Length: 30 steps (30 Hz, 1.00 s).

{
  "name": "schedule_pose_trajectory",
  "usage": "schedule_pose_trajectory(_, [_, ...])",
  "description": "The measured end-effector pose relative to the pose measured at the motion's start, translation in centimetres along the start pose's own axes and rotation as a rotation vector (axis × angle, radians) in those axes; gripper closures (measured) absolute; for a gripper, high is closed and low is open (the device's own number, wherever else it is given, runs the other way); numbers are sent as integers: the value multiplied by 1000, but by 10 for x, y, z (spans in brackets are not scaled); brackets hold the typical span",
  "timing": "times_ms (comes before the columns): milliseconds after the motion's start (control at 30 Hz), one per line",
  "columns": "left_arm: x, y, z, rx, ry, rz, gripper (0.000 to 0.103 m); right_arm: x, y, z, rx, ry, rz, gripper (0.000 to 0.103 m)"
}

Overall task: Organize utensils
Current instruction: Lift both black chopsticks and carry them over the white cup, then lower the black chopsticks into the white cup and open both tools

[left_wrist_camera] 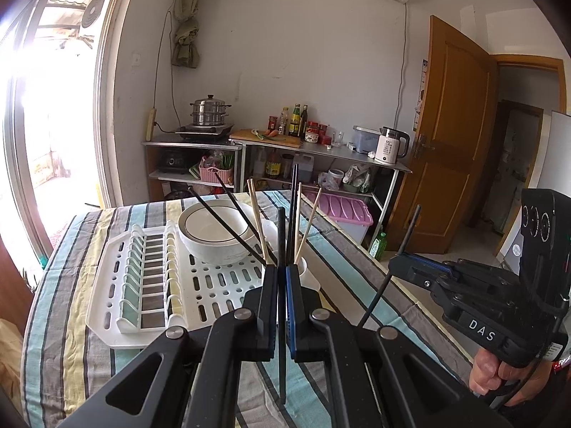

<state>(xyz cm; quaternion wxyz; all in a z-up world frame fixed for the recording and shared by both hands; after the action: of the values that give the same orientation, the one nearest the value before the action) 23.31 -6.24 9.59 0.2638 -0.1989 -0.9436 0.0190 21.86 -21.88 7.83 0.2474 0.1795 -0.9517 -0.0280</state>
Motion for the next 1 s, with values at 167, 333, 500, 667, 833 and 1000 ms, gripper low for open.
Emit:
schedule_pose_trajectory(167, [-9, -5, -23, -6, -20, 20, 99, -3, -6, -18, 5, -21, 6, 98])
schedule_pose_trajectory(333, [-21, -9, -50, -7, -35, 37, 99, -8, -11, -38, 15, -40, 16, 98])
schedule_pose_trajectory(500, [-32, -15, -75, -22, -53, 39, 99, -16, -18, -59, 14, -57, 30, 98])
schedule_pose_trajectory(667, [-41, -13, -97, -14, -78, 47, 99, -23, -24, -77, 9, -75, 32, 98])
schedule_pose_trajectory(833, [-53, -10, -114, -17, -89, 41, 99, -31, -26, -89, 14, -85, 35, 98])
schedule_pose_trajectory(1000, [-63, -8, -127, -15, -103, 45, 99, -40, -29, -100, 8, -92, 32, 98])
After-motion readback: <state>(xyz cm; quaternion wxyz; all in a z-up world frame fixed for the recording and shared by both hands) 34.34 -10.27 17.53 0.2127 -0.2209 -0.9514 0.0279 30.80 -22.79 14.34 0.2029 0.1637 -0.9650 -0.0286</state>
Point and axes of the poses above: each gripper's, at about its wrist camera, not at the fingertips, and x roughly against the way its jaws point, y to its left, z to its underside, the point moved 6 cm from there along -x, roughly the way its jaws point, and after that the axes turned 1 degree about z, right-handed, at the moved point
